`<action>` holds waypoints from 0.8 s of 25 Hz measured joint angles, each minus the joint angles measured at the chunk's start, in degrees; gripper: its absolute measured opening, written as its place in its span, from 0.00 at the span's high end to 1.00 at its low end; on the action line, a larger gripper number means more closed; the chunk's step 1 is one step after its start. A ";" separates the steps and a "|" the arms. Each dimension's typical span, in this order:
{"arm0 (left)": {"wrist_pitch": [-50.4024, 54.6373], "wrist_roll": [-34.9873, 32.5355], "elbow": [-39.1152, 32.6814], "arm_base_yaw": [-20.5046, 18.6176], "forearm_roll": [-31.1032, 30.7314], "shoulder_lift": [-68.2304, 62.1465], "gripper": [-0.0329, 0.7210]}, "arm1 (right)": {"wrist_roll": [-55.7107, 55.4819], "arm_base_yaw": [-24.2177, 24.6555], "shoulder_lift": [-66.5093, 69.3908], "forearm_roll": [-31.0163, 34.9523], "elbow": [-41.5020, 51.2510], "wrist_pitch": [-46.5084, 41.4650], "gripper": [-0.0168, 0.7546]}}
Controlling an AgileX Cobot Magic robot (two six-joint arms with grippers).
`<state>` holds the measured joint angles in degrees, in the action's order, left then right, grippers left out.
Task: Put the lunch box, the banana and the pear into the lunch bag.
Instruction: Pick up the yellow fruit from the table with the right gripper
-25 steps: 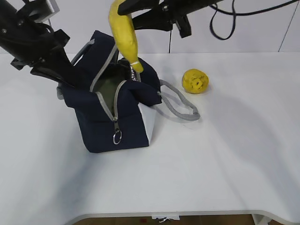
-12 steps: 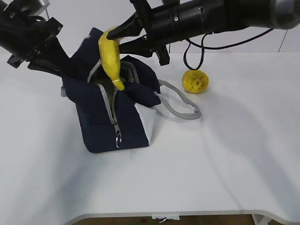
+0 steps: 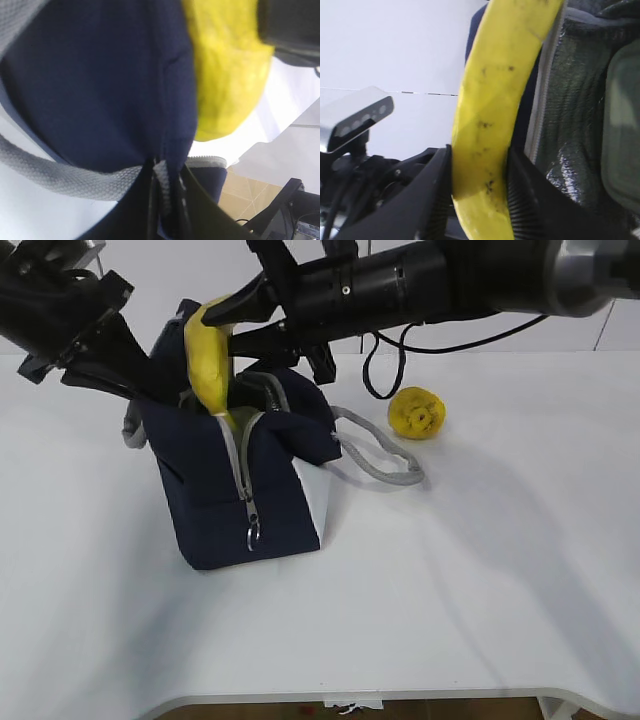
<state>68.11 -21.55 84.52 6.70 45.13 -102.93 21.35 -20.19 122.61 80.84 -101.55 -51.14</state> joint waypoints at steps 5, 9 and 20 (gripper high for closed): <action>0.00 -0.12 0.00 0.00 0.14 0.00 0.94 | 0.12 0.00 2.18 -4.97 -0.11 -2.34 0.63; 0.00 -0.12 0.00 0.00 1.01 0.00 0.94 | -0.27 -0.27 3.60 -12.63 -0.11 -6.53 0.63; -0.32 -0.73 0.00 0.00 3.13 0.00 0.94 | -1.33 -0.27 3.49 -15.84 -0.39 -8.36 0.38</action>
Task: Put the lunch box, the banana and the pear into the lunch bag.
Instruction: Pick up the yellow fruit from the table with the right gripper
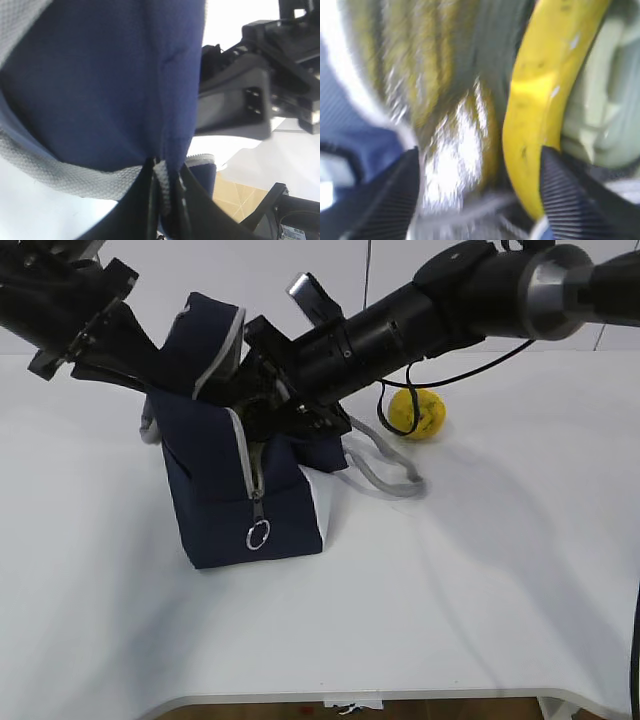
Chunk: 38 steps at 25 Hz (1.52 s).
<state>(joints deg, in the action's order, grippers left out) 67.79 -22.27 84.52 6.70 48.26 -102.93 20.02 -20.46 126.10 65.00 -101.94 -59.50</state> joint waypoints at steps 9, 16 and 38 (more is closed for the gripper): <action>0.11 -0.08 0.00 0.00 -0.10 0.00 0.94 | -7.09 0.00 -0.09 -15.98 -10.78 -8.69 0.21; 0.36 -0.08 0.00 0.00 -0.69 0.00 0.94 | -17.72 0.00 -0.09 -34.96 -24.00 -10.70 0.21; 1.03 -0.08 0.00 0.00 -4.18 0.21 0.94 | -29.54 7.18 4.09 -65.31 -28.60 -6.07 0.22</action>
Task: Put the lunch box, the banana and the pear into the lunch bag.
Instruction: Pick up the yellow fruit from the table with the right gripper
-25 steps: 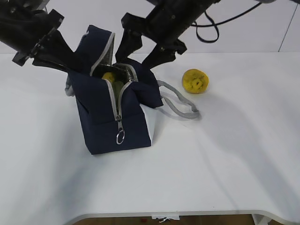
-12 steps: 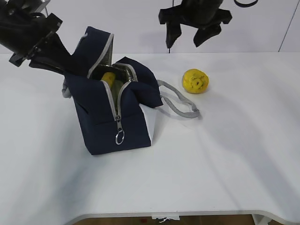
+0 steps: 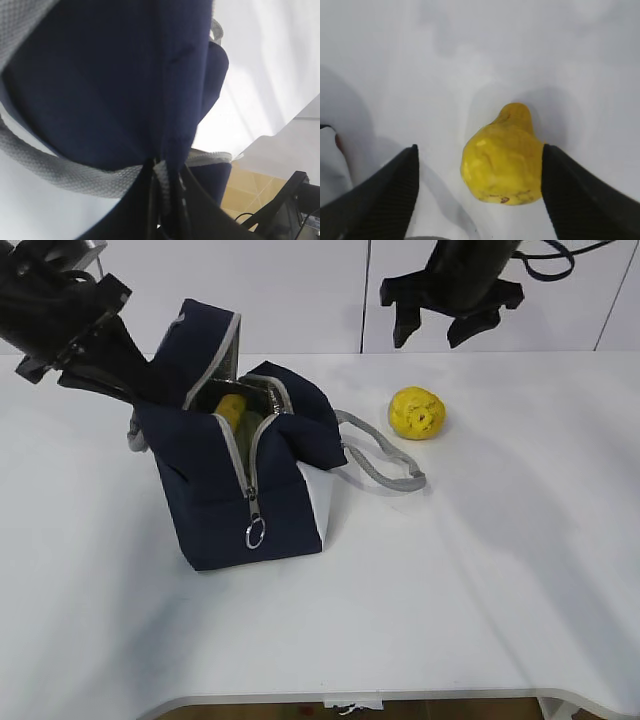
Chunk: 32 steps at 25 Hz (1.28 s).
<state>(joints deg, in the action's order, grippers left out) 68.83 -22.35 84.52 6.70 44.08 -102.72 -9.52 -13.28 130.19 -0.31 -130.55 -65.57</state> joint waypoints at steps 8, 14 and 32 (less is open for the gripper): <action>0.11 0.00 0.00 0.00 -0.24 0.00 0.94 | -1.18 0.44 4.53 -0.96 0.00 6.53 0.22; 0.20 0.00 0.00 0.00 -0.36 0.00 0.94 | -1.81 1.73 7.04 -1.55 0.00 8.41 0.22; 0.22 0.00 0.00 0.00 -0.60 0.02 0.94 | -1.95 1.87 11.09 -1.88 0.00 12.49 0.23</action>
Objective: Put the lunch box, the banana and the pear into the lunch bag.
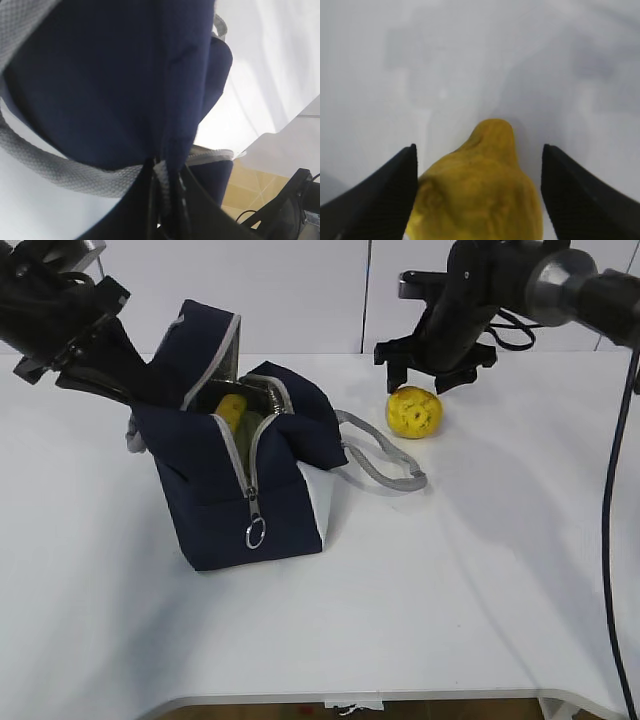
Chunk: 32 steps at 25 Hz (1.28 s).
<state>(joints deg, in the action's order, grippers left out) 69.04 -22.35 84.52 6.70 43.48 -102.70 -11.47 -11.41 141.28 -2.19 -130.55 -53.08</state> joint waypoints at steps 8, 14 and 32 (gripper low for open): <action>0.10 0.00 0.00 0.00 0.00 0.00 0.94 | -0.03 0.00 0.76 0.12 -0.27 -2.40 0.23; 0.10 0.00 0.00 0.00 0.00 0.00 0.94 | -0.03 0.10 0.76 0.22 -1.43 -13.24 0.23; 0.11 -0.05 0.00 0.00 -2.35 0.00 0.94 | 4.01 0.23 -1.84 9.00 -5.36 -17.27 0.23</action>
<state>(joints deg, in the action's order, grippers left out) 69.16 -22.40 84.52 6.70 41.13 -102.70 -7.46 -11.18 139.45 6.82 -135.91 -70.36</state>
